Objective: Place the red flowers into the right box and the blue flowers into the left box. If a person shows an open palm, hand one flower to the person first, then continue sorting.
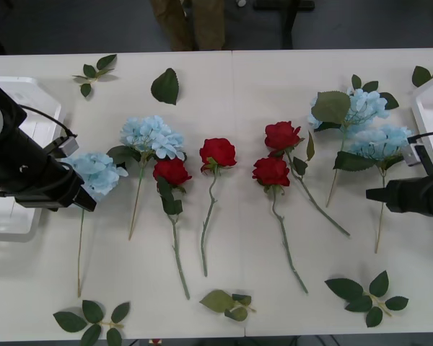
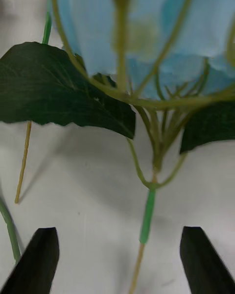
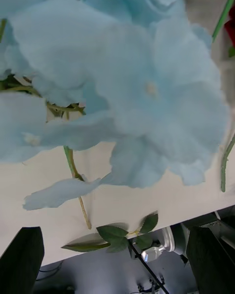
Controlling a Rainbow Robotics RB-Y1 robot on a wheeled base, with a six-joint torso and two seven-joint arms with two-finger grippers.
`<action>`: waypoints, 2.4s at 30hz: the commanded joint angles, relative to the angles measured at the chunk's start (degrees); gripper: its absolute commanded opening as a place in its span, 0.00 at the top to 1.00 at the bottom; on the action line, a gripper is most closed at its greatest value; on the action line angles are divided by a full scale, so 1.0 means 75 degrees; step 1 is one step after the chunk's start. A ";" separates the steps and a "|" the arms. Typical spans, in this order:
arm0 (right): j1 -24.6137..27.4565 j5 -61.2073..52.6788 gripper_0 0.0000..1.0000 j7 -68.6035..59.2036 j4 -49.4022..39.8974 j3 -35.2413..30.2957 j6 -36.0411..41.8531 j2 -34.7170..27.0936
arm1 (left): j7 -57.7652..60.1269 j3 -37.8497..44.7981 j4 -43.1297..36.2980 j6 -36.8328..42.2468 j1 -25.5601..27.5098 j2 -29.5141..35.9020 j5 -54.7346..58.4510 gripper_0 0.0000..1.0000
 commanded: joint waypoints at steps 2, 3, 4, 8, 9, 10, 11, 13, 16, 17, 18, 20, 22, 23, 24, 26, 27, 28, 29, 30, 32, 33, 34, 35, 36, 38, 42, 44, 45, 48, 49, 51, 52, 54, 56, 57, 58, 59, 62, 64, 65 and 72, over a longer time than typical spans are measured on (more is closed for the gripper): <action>-0.0366 0.0708 0.57 -0.0414 -0.0171 -0.0137 -0.0415 0.0456 | -0.0294 0.0039 -0.0607 -0.0171 0.0662 0.0433 -0.0630 0.15; -0.0366 0.0849 0.62 -0.0449 -0.0171 -0.0137 -0.0521 0.0526 | -0.0282 0.0039 -0.0642 -0.0253 0.0744 0.0433 -0.0759 0.15; -0.0390 0.1001 0.70 -0.0473 -0.0171 -0.0137 -0.0603 0.0608 | -0.0270 0.0039 -0.0654 -0.0335 0.0814 0.0433 -0.0876 0.15; -0.0472 0.1376 1.00 -0.0578 -0.0171 -0.0137 -0.0732 0.0866 | -0.0270 0.0039 -0.0666 -0.0944 0.1224 0.0422 -0.1321 0.15; -0.0484 0.1353 1.00 -0.0590 -0.0171 -0.0125 -0.0732 0.0866 | -0.0282 0.0039 -0.0677 -0.1062 0.1318 0.0422 -0.1426 0.15; -0.0484 0.1282 1.00 -0.0590 -0.0171 -0.0137 -0.0732 0.0866 | -0.0282 0.0039 -0.0713 -0.1167 0.1400 0.0398 -0.1544 0.15; -0.0484 0.1200 1.00 -0.0567 -0.0194 -0.0137 -0.0708 0.0854 | -0.0270 0.0039 -0.0736 -0.1237 0.1482 0.0363 -0.1684 0.15; -0.0484 0.1060 1.00 -0.0543 -0.0253 -0.0137 -0.0626 0.0784 | -0.0258 0.0027 -0.0748 -0.1261 0.1552 0.0281 -0.1872 0.15; -0.0448 0.0368 1.00 -0.0485 -0.0452 -0.0207 -0.0345 0.0549 | -0.0235 0.0027 -0.0748 -0.1249 0.1599 0.0129 -0.2212 0.15; -0.0390 -0.0042 1.00 -0.0438 -0.0604 -0.0289 -0.0158 0.0420 | -0.0212 0.0027 -0.0736 -0.1249 0.1611 0.0047 -0.2352 0.15; -0.0355 -0.0265 1.00 -0.0414 -0.0686 -0.0348 -0.0064 0.0362 | -0.0200 0.0027 -0.0736 -0.1249 0.1611 0.0012 -0.2411 0.15; -0.0214 -0.1143 1.00 -0.0321 -0.1073 -0.0723 0.0440 0.0081 | -0.0165 0.0027 -0.0701 -0.1249 0.1611 -0.0164 -0.2692 0.15; -0.0167 -0.1776 1.00 -0.0250 -0.1366 -0.1063 0.0862 -0.0107 | -0.0118 0.0015 -0.0677 -0.1249 0.1611 -0.0317 -0.2903 0.15; -0.0179 -0.2175 1.00 -0.0239 -0.1518 -0.1297 0.1131 -0.0142 | -0.0083 0.0027 -0.0654 -0.1249 0.1611 -0.0422 -0.3044 0.15; -0.0179 -0.2386 1.00 -0.0239 -0.1589 -0.1414 0.1237 -0.0154 | -0.0071 0.0015 -0.0654 -0.1249 0.1611 -0.0469 -0.3126 0.15; -0.0179 -0.3065 1.00 -0.0215 -0.1893 -0.1684 0.1389 -0.0154 | 0.0023 0.0015 -0.0619 -0.1249 0.1611 -0.0715 -0.3466 0.16; -0.0179 -0.3393 1.00 -0.0215 -0.2069 -0.1695 0.1295 -0.0154 | 0.0070 0.0015 -0.0607 -0.1249 0.1611 -0.0820 -0.3606 0.15; -0.0179 -0.3569 1.00 -0.0203 -0.2186 -0.1695 0.1237 -0.0154 | 0.0093 0.0027 -0.0619 -0.1249 0.1611 -0.0879 -0.3676 0.15; -0.0179 -0.3850 1.00 -0.0192 -0.2409 -0.1672 0.1096 -0.0142 | 0.0128 0.0015 -0.0607 -0.1249 0.1611 -0.0973 -0.3770 0.15; -0.0179 -0.4097 1.00 -0.0215 -0.2679 -0.1613 0.0850 -0.0142 | 0.0175 0.0027 -0.0607 -0.1249 0.1611 -0.1043 -0.3841 0.15; -0.0202 -0.4343 1.00 -0.0250 -0.3136 -0.1461 0.0499 -0.0142 | 0.0210 0.0015 -0.0619 -0.1249 0.1611 -0.1137 -0.3934 0.15; -0.0261 -0.4495 1.00 -0.0274 -0.3440 -0.1273 0.0241 -0.0130 | 0.0234 0.0015 -0.0619 -0.1249 0.1599 -0.1184 -0.3993 0.15; -0.0284 -0.4565 1.00 -0.0285 -0.3593 -0.1168 0.0100 -0.0107 | 0.0245 0.0015 -0.0619 -0.1249 0.1611 -0.1207 -0.4016 0.15; -0.0402 -0.4612 1.00 -0.0297 -0.3886 -0.0910 -0.0158 -0.0048 | 0.0245 -0.0032 -0.0607 -0.1273 0.1599 -0.1231 -0.4110 0.15; -0.0542 -0.4612 1.00 -0.0309 -0.4120 -0.0652 -0.0415 0.0057 | 0.0269 -0.0137 -0.0607 -0.1355 0.1588 -0.1231 -0.4216 0.15; -0.0847 -0.4507 1.00 -0.0332 -0.4343 -0.0231 -0.0790 0.0151 | 0.0327 -0.0301 -0.0584 -0.1565 0.1588 -0.1231 -0.4403 0.15; -0.1456 -0.4425 1.00 -0.0426 -0.4378 0.0707 -0.1669 0.0397 | 0.0410 -0.0559 -0.0209 -0.2011 0.1494 -0.1231 -0.4532 0.15; -0.1679 -0.4378 1.00 -0.0461 -0.4249 0.1059 -0.1833 0.0456 | 0.0410 -0.0653 -0.0056 -0.2140 0.1423 -0.1231 -0.4555 0.17; -0.1820 -0.4296 1.00 -0.0449 -0.4132 0.1269 -0.1892 0.0467 | 0.0410 -0.0723 -0.0010 -0.2187 0.1400 -0.1231 -0.4579 0.40; -0.2054 -0.4261 1.00 -0.0426 -0.3886 0.1680 -0.2009 0.0479 | 0.0433 -0.0735 -0.0010 -0.2187 0.1377 -0.1231 -0.4602 0.99; -0.2077 -0.4272 1.00 -0.0414 -0.3874 0.1727 -0.2068 0.0491 | 0.0433 -0.0735 -0.0010 -0.2187 0.1377 -0.1231 -0.4602 1.00; -0.2089 -0.4296 1.00 -0.0449 -0.3874 0.1832 -0.2255 0.0573 | 0.0433 -0.0735 -0.0010 -0.2187 0.1341 -0.1231 -0.4591 1.00; -0.2077 -0.4296 1.00 -0.0461 -0.3874 0.1832 -0.2279 0.0596 | 0.0433 -0.0735 -0.0010 -0.2187 0.1341 -0.1231 -0.4579 1.00; -0.2089 -0.4307 1.00 -0.0461 -0.3874 0.1832 -0.2373 0.0713 | 0.0433 -0.0735 -0.0010 -0.2187 0.1306 -0.1231 -0.4532 1.00; -0.2089 -0.4331 1.00 -0.0449 -0.3874 0.1832 -0.2431 0.0772 | 0.0433 -0.0735 -0.0021 -0.2175 0.1271 -0.1231 -0.4520 1.00; -0.2089 -0.4378 1.00 -0.0438 -0.3874 0.1832 -0.2466 0.0772 | 0.0433 -0.0723 -0.0010 -0.2151 0.1224 -0.1231 -0.4497 1.00; -0.2089 -0.4413 1.00 -0.0438 -0.3874 0.1832 -0.2466 0.0784 | 0.0433 -0.0723 -0.0010 -0.2105 0.1201 -0.1231 -0.4473 1.00; -0.2089 -0.4460 1.00 -0.0426 -0.3874 0.1832 -0.2466 0.0772 | 0.0445 -0.0723 -0.0010 -0.1917 0.1072 -0.1172 -0.4403 1.00; -0.2077 -0.4554 1.00 -0.0426 -0.3874 0.1832 -0.2443 0.0772 | 0.0445 -0.0723 -0.0045 -0.1190 0.0545 -0.0844 -0.3782 1.00; -0.2077 -0.4577 1.00 -0.0426 -0.3874 0.1832 -0.2384 0.0772 | 0.0445 -0.0723 -0.0092 -0.0780 0.0193 -0.0551 -0.3360 1.00; -0.2077 -0.4589 1.00 -0.0414 -0.3874 0.1832 -0.2384 0.0749 | 0.0433 -0.0723 -0.0092 -0.0546 -0.0041 -0.0340 -0.3079 1.00; -0.2089 -0.4800 1.00 -0.0414 -0.3874 0.1832 -0.2173 0.0702 | 0.0398 -0.0735 0.0026 0.0778 -0.1729 0.0832 -0.1755 1.00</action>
